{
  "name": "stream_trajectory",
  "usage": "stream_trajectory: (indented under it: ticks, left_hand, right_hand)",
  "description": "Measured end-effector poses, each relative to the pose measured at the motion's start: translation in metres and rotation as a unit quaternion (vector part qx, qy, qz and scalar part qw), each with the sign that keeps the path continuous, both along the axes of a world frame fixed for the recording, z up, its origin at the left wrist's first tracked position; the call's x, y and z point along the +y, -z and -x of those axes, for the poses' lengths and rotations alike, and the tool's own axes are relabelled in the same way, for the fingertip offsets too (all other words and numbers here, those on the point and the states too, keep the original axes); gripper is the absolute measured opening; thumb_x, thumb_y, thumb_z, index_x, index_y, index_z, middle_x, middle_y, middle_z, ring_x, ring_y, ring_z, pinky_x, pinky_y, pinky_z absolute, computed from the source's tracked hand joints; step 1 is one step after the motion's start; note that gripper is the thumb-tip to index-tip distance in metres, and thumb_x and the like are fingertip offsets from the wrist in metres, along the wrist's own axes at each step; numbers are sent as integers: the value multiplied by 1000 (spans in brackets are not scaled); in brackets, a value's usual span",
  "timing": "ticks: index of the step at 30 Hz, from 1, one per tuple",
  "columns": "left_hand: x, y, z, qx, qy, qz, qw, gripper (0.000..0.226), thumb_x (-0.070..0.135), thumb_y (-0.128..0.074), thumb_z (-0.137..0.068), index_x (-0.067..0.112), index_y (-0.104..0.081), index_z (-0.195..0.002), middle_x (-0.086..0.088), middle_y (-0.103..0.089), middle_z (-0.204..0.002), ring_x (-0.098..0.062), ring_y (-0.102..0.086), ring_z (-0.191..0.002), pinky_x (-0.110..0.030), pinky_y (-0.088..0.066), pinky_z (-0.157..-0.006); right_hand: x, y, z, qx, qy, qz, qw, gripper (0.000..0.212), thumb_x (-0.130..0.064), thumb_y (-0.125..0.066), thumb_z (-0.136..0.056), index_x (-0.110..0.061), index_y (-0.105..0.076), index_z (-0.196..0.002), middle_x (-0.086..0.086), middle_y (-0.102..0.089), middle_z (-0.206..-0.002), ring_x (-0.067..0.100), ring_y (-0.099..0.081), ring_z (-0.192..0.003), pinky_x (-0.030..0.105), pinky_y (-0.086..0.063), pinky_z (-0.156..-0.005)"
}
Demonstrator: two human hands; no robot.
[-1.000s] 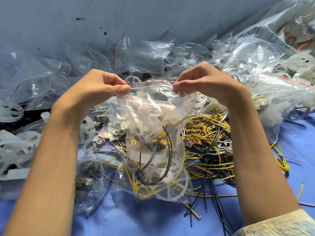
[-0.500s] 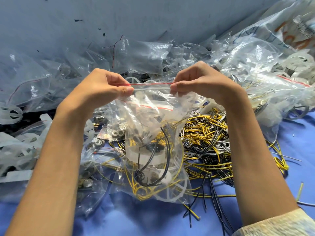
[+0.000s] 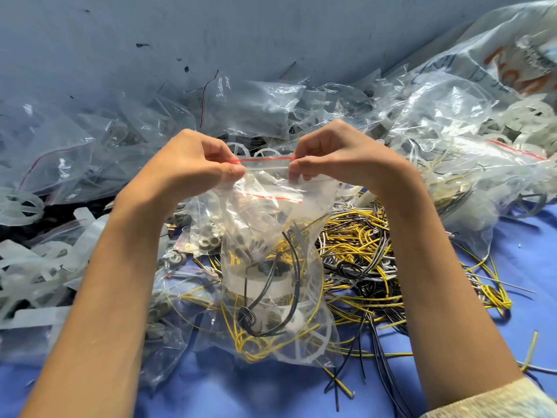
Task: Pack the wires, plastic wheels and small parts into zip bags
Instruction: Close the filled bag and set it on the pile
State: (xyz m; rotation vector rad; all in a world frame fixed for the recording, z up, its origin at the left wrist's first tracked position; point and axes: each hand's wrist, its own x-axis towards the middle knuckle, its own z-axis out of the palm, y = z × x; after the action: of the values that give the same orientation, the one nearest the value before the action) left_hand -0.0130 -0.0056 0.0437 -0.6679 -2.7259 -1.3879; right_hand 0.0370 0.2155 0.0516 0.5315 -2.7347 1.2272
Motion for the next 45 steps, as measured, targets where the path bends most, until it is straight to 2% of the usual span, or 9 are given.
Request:
stream_trajectory:
  ticks: [4, 10, 18, 22, 24, 28, 34, 39, 45]
  left_hand:
    - [-4, -1, -2, -16, 33, -5, 999, 7, 18, -74, -81, 20, -72, -75, 6, -71, -67, 1, -61, -62, -12, -48, -66]
    - [4, -2, -5, 8, 22, 13, 1000, 9, 23, -73, -82, 26, -71, -74, 12, -69, -65, 6, -57, -58, -12, -42, -60]
    - [10, -3, -8, 22, 1, 50, 999, 15, 20, -70, -85, 24, -68, -70, 6, -64, -65, -4, -52, -60, -16, -39, -58]
    - [8, -7, -11, 18, 18, 38, 999, 13, 19, -69, -86, 23, -69, -73, 2, -65, -68, -5, -51, -62, -7, -38, -53]
    - [8, -8, -14, 3, 38, 30, 999, 5, 19, -69, -86, 19, -71, -81, -3, -70, -79, -6, -56, -69, -8, -42, -62]
    - [12, -6, -16, 11, 45, 33, 998, 1, 18, -71, -84, 17, -71, -85, -10, -72, -90, -11, -60, -79, -31, -50, -86]
    - [17, -3, -13, 38, 26, 58, 997, 9, 21, -71, -85, 25, -68, -76, -7, -71, -83, -12, -57, -74, -26, -44, -76]
    - [25, -1, -14, 77, 7, 91, 993, 19, 18, -68, -86, 26, -62, -69, 0, -65, -71, -10, -52, -65, -16, -39, -62]
    - [21, -2, -12, 60, 30, 61, 996, 15, 21, -70, -85, 29, -65, -72, 0, -70, -80, -10, -59, -74, -26, -48, -78]
  right_hand:
    - [1, 1, 2, -37, -4, 24, 999, 15, -11, -64, -88, 2, -72, -86, 5, -71, -77, 5, -62, -69, 20, -52, -72]
    - [-9, 3, 5, -32, 5, 13, 999, 21, -14, -65, -88, -15, -69, -67, -9, -62, -57, -6, -54, -53, 6, -39, -54]
    - [-13, 2, 5, -6, -9, -31, 999, 23, -10, -65, -86, -19, -66, -66, -9, -61, -59, -2, -50, -54, 14, -37, -56]
    - [-9, 2, 6, -15, -2, 2, 1000, 17, -11, -65, -86, -11, -71, -70, 10, -66, -67, 10, -56, -64, 26, -44, -66]
    - [-8, 4, 7, -13, 4, -3, 1000, 16, -14, -65, -86, -10, -71, -72, 10, -66, -69, 14, -56, -66, 31, -46, -68]
    - [-11, 7, 10, -14, 15, -10, 1000, 13, -15, -65, -86, -6, -73, -82, 9, -70, -73, 11, -63, -69, 39, -55, -75]
    - [-12, 8, 13, -8, 13, -27, 1000, 12, -15, -64, -85, -8, -72, -79, -8, -67, -62, 3, -63, -63, 33, -56, -71]
    - [-13, 7, 10, 10, -2, -51, 999, 19, -14, -63, -86, -20, -66, -69, -12, -60, -55, 1, -51, -55, 17, -39, -57]
    - [-11, 5, 8, -4, 3, -31, 1000, 13, -15, -64, -87, -12, -71, -76, 2, -67, -66, 10, -58, -65, 33, -49, -66]
